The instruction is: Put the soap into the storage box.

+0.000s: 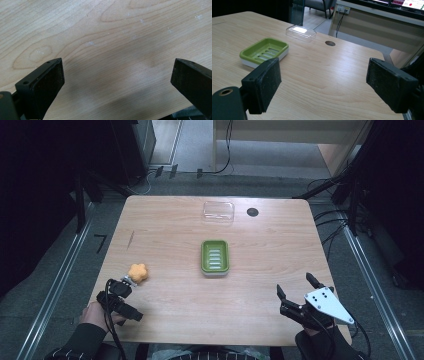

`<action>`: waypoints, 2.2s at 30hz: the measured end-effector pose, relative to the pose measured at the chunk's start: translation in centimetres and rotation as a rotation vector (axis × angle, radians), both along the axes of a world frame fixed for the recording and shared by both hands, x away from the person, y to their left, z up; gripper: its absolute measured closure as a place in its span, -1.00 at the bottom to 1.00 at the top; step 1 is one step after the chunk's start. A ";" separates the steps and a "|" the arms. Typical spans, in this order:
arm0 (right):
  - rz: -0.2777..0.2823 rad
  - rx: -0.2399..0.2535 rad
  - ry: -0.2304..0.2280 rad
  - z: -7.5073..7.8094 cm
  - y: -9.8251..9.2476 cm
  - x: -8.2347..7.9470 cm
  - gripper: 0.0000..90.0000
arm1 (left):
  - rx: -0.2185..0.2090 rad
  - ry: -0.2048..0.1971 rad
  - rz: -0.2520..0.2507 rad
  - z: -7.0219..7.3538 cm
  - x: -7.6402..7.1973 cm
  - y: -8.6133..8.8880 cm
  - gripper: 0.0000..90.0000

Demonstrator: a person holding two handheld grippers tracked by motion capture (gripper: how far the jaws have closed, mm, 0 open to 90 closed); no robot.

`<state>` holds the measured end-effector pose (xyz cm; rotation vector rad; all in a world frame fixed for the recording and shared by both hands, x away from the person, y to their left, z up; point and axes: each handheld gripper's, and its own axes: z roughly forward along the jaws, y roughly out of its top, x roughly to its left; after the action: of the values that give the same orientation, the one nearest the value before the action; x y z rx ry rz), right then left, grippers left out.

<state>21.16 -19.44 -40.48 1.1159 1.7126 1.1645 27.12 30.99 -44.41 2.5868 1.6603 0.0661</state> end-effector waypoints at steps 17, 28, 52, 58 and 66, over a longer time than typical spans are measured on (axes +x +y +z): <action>0.010 -0.006 0.004 -0.1 0.3 0.5 -0.71 | 0.006 0.003 0.003 0.0 0.0 0.1 -1.00; 0.007 -0.014 0.006 0.0 0.5 0.4 -0.71 | -0.013 -0.009 -0.002 0.7 0.8 0.0 -1.00; 0.016 -0.021 0.008 -0.1 0.7 0.7 -0.71 | -0.033 -0.066 0.025 2.5 3.6 0.8 -1.00; 0.017 -0.021 0.009 0.0 0.7 0.7 -0.71 | -0.033 -0.078 0.032 3.1 4.4 1.2 -1.00; 0.021 -0.021 0.008 -0.1 0.7 0.7 -0.71 | -0.039 -0.098 0.032 3.5 5.5 0.9 -1.00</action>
<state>21.89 -18.76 -40.54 1.0937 1.7427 1.1532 32.61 31.86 -40.91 2.4863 1.6524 0.1574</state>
